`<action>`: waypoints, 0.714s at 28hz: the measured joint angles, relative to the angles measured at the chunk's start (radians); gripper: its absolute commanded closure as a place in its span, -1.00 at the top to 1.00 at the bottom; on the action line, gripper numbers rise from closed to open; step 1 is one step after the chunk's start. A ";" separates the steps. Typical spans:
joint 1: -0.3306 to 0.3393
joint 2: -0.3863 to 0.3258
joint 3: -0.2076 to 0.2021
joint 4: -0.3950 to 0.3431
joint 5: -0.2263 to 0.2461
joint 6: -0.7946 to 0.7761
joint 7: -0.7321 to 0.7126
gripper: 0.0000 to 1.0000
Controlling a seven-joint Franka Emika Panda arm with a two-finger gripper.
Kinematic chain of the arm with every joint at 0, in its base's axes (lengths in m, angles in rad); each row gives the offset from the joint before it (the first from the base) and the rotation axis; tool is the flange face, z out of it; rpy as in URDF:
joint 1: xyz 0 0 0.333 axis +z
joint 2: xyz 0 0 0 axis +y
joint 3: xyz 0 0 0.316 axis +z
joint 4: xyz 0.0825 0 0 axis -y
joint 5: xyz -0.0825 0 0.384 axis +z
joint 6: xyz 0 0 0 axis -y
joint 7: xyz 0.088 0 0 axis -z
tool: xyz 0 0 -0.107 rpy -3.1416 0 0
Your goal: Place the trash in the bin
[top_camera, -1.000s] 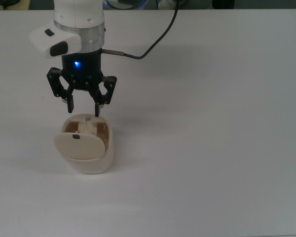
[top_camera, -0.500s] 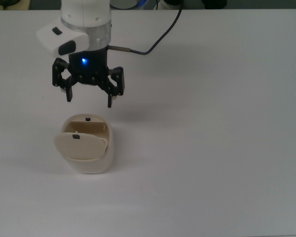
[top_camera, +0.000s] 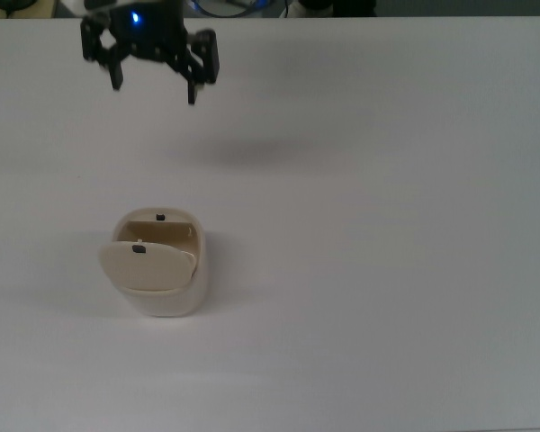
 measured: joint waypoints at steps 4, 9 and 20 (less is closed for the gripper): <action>-0.003 -0.057 0.000 0.007 0.000 -0.111 0.000 1.00; -0.004 -0.109 -0.002 0.007 0.000 -0.177 0.000 1.00; -0.004 -0.112 -0.002 0.005 0.002 -0.179 -0.002 1.00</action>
